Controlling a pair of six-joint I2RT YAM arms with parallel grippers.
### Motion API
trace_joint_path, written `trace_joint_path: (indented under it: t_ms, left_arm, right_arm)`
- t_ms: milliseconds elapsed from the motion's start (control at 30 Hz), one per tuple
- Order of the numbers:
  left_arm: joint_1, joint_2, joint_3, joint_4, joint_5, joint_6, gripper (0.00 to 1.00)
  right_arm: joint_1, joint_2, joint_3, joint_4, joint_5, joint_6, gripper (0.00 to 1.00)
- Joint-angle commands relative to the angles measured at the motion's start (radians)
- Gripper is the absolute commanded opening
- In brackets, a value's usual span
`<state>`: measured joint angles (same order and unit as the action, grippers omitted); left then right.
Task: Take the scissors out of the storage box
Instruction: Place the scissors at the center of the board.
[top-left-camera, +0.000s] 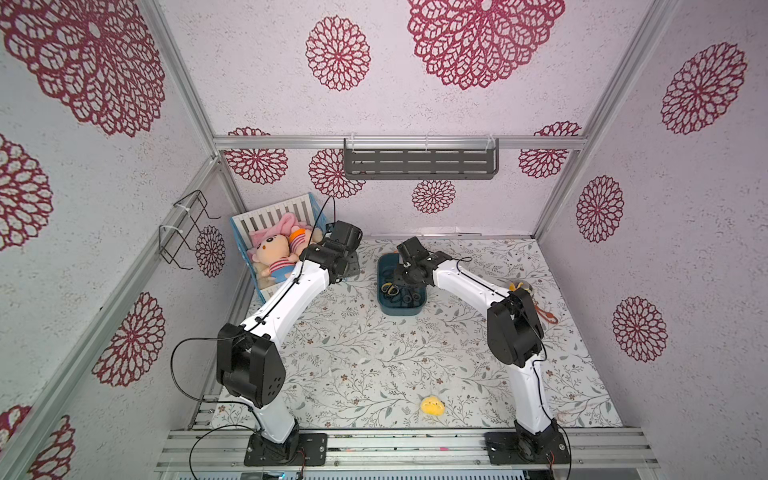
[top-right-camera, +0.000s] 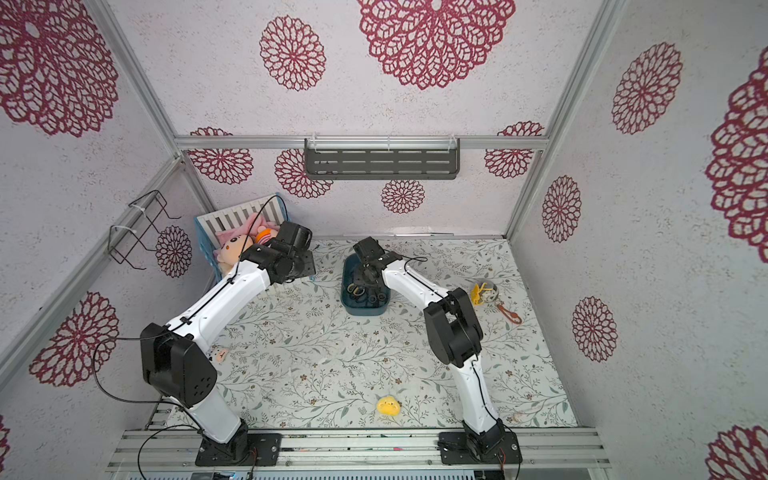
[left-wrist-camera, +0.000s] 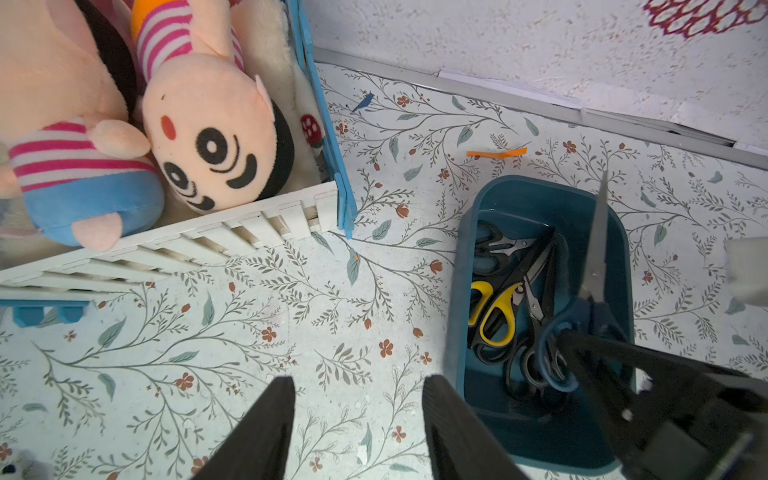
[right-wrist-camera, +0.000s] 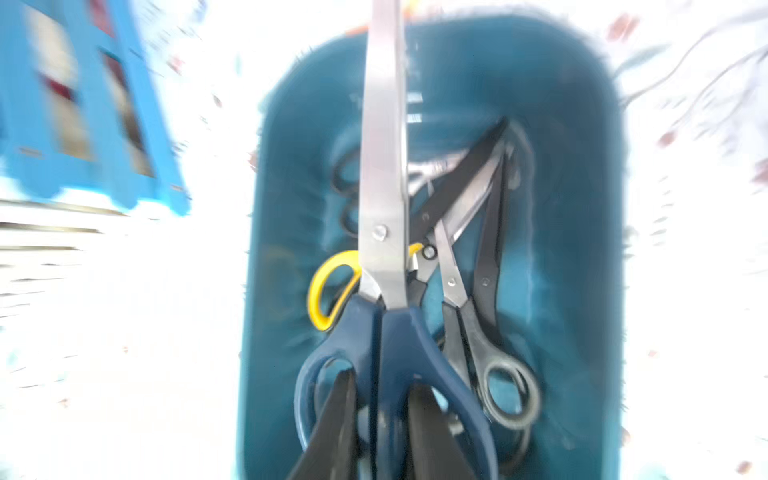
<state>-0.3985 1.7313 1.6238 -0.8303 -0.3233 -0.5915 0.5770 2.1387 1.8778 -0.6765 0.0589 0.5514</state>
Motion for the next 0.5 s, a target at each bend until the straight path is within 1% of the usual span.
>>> trace_joint_path:
  t_ms: [0, 67, 133, 200, 300, 367, 467]
  left_arm:
    - [-0.01, 0.035, 0.039, 0.013, -0.002, 0.016, 0.52]
    - [-0.056, 0.069, 0.086, -0.005, -0.066, 0.066, 0.52]
    - [-0.098, 0.124, 0.159, -0.03, -0.091, 0.104, 0.52]
    - [-0.123, 0.179, 0.216, -0.033, -0.061, 0.109, 0.52]
    - [-0.134, 0.223, 0.238, 0.013, 0.004, 0.085, 0.52]
    - [-0.137, 0.275, 0.255, 0.034, 0.031, 0.08, 0.52]
    - [-0.142, 0.336, 0.304, 0.036, 0.062, 0.089, 0.51]
  right_arm:
    - [0.004, -0.123, 0.005, -0.039, 0.028, -0.045, 0.11]
    - [-0.003, -0.17, -0.049, -0.041, 0.036, -0.049, 0.11]
    - [-0.022, -0.227, -0.13, -0.028, 0.04, -0.048, 0.11]
    - [-0.06, -0.297, -0.241, -0.009, 0.046, -0.041, 0.11]
    - [-0.133, -0.407, -0.431, 0.043, 0.029, -0.025, 0.12]
    - [-0.17, -0.464, -0.548, 0.079, 0.005, -0.021, 0.12]
    - [-0.18, -0.483, -0.676, 0.107, -0.01, -0.014, 0.11]
